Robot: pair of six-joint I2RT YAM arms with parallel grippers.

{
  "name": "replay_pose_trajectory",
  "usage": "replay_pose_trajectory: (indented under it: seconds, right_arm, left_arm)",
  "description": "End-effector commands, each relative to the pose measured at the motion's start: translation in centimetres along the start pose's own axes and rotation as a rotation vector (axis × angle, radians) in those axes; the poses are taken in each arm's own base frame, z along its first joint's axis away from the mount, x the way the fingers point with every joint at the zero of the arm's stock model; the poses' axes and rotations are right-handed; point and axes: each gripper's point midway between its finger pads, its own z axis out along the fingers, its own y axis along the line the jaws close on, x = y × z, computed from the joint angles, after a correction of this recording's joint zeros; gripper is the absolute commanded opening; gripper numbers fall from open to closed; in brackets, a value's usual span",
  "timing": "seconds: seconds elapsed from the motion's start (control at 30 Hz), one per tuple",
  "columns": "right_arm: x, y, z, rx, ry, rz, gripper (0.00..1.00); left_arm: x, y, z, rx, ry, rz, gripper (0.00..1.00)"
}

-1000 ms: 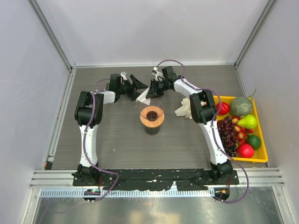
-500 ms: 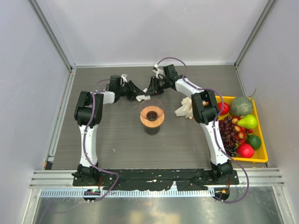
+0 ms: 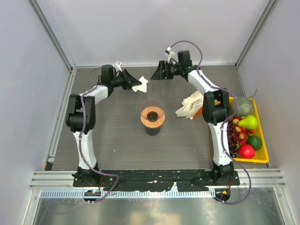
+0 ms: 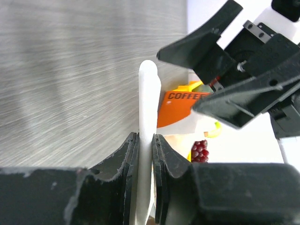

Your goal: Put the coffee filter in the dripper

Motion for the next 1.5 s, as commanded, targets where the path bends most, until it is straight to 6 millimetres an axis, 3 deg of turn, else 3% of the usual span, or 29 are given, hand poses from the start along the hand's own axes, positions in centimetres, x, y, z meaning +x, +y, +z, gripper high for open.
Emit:
replay_pose_trajectory:
  seconds: [0.0,0.1,0.2,0.23,0.27,0.33,0.37,0.4,0.43,0.47,0.5,0.57,0.7,0.93,1.1,1.47]
  right_arm:
    - [-12.0,6.8,-7.7,0.002,-0.274,-0.351,0.98]
    - [-14.2,8.6,-10.6,0.042,-0.331,-0.494,0.95]
    - [-16.7,11.5,-14.7,0.007,-0.424,-0.415,0.95]
    - [-16.0,13.7,-15.7,-0.140,-0.395,-0.355,0.95]
    - [-17.1,16.7,-17.1,-0.276,-0.439,-0.315,0.95]
    - [-16.4,18.8,-18.0,-0.400,-0.393,-0.249,0.96]
    - [-16.0,20.9,-18.4,-0.425,-0.360,-0.266,0.98]
    - [-15.2,21.6,-18.4,-0.438,-0.339,-0.274,1.00]
    - [-14.1,24.3,-19.2,-0.474,-0.350,-0.330,0.97]
    - [-13.3,24.7,-19.1,-0.481,-0.352,-0.336,0.96]
    - [-12.1,26.8,-19.3,-0.496,-0.359,-0.369,0.96]
    - [-10.2,28.8,-18.7,-0.514,-0.304,-0.388,0.94]
    - [-8.3,31.4,-18.2,-0.525,-0.297,-0.482,0.92]
    - [-6.5,33.3,-17.7,-0.545,-0.295,-0.492,0.84]
    - [-6.2,33.8,-17.1,-0.554,-0.290,-0.481,0.60]
    - [-6.8,32.4,-15.7,-0.497,-0.281,-0.375,0.58]
  left_arm:
    - [-2.9,-10.3,-4.5,0.162,-0.060,0.224,0.22]
    - [-3.6,-14.9,-6.7,0.233,-0.088,0.315,0.22]
    - [-3.3,-19.8,-9.5,0.308,-0.114,0.440,0.23]
    - [-3.0,-21.2,-10.4,0.329,-0.123,0.480,0.24]
    - [-2.8,-22.7,-11.3,0.350,-0.137,0.518,0.24]
    - [-2.5,-25.0,-13.1,0.371,-0.168,0.578,0.25]
    - [-2.4,-26.0,-13.9,0.376,-0.188,0.601,0.26]
    - [-2.1,-26.9,-14.5,0.384,-0.203,0.619,0.26]
    - [-2.0,-27.5,-15.0,0.391,-0.215,0.625,0.26]
    - [-1.7,-28.2,-15.4,0.401,-0.222,0.630,0.26]
    - [-1.4,-29.0,-15.9,0.414,-0.231,0.639,0.27]
    - [-0.6,-30.3,-16.4,0.443,-0.234,0.656,0.27]
    - [1.1,-32.2,-16.9,0.483,-0.245,0.706,0.28]
    - [2.3,-32.8,-17.4,0.485,-0.273,0.712,0.29]
    - [2.8,-33.2,-17.3,0.494,-0.275,0.713,0.30]
    - [3.5,-33.9,-17.7,0.505,-0.291,0.719,0.31]
